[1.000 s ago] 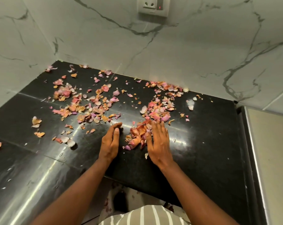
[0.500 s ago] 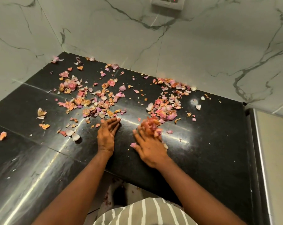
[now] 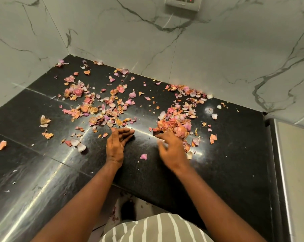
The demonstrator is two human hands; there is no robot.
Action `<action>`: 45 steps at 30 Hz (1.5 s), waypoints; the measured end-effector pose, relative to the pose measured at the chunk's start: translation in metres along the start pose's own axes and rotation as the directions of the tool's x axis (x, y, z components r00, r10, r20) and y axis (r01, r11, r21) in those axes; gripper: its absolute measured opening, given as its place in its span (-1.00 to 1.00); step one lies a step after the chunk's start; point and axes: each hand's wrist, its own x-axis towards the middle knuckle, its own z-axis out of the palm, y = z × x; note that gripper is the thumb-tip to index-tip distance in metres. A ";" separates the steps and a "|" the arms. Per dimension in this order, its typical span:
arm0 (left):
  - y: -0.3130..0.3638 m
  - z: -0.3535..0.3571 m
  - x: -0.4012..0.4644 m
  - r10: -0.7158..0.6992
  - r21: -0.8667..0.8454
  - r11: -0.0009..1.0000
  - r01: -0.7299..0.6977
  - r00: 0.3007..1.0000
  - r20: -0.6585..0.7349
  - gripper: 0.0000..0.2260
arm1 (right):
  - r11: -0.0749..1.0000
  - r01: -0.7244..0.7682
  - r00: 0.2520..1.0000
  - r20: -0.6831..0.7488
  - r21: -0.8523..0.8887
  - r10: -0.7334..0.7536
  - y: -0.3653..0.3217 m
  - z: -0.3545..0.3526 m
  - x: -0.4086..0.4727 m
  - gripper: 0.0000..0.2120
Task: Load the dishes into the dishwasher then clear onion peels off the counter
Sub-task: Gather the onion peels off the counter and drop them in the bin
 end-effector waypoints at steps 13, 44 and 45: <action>0.001 -0.001 -0.002 -0.019 -0.039 0.999 0.016 0.997 -0.076 -0.40 | 0.876 0.168 0.909 0.414 -0.452 0.039 0.018 0.035 -0.020 -0.29; 0.000 -0.001 -0.004 -0.001 0.034 0.999 0.002 1.000 -0.011 -0.44 | 0.722 -0.669 0.521 0.804 0.176 0.287 0.034 -0.075 -0.023 -0.66; 0.000 -0.001 -0.004 -0.003 0.036 0.999 0.003 1.000 -0.012 -0.45 | 0.737 -0.669 0.462 0.829 0.094 0.314 0.035 -0.073 -0.026 -0.66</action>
